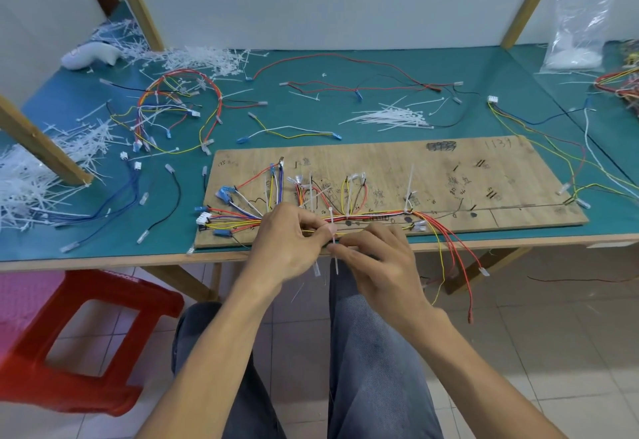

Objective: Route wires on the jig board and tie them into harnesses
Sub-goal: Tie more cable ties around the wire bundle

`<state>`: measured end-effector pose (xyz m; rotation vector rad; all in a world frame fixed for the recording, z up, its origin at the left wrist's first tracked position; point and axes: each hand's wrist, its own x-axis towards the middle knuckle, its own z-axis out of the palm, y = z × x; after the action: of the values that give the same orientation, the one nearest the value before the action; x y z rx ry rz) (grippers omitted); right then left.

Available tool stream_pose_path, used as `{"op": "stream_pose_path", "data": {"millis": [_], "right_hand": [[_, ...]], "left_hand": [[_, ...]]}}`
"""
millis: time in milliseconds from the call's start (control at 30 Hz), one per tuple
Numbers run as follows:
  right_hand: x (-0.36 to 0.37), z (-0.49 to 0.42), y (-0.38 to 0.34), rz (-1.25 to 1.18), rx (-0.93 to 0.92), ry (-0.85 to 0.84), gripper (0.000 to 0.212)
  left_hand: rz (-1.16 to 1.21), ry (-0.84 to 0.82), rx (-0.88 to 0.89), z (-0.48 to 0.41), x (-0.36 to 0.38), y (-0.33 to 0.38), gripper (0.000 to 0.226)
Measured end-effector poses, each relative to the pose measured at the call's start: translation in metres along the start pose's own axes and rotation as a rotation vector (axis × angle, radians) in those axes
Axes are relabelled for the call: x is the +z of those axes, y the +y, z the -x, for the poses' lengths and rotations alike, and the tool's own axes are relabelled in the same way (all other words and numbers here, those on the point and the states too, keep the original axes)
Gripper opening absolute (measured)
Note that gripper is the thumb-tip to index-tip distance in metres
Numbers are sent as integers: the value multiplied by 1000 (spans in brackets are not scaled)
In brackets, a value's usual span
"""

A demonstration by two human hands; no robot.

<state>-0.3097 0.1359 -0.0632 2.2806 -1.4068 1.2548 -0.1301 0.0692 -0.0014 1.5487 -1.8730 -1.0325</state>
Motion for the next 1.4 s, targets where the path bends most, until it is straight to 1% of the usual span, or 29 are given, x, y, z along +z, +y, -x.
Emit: {"op": "stream_pose_path", "data": {"millis": [100, 200, 267, 367, 433, 600, 667, 733, 933, 1200, 1400], "right_hand": [[-1, -5, 0, -73, 76, -35, 17], [0, -6, -4, -238, 253, -52, 15], [-1, -8, -8, -325, 335, -71, 13], [-9, -18, -14, -463, 431, -171, 14], [-17, -26, -19, -564, 575, -257, 16], [-28, -48, -18, -923, 1065, -398, 25], [-29, -52, -17, -983, 1155, -447, 30], [-29, -53, -20, -1002, 1174, -478, 31], [-30, -57, -22, -1027, 1217, -508, 26], [-30, -62, -18, -1037, 1269, -541, 25], [-33, -64, -16, -1074, 1282, -548, 23]], "left_hand": [[2, 25, 11, 1, 2, 1, 13], [46, 40, 26, 2, 4, 0, 9], [68, 47, 22, 3, 4, -1, 5], [94, 50, 46, 4, 5, -3, 5], [73, 68, 74, 5, 5, -4, 6], [100, 64, 104, 7, 6, -6, 7], [102, 70, 113, 7, 6, -7, 8], [101, 86, 108, 8, 7, -8, 8], [94, 121, 122, 9, 10, -10, 8], [74, 116, 133, 9, 11, -12, 9], [61, 107, 157, 13, 9, -10, 15]]}}
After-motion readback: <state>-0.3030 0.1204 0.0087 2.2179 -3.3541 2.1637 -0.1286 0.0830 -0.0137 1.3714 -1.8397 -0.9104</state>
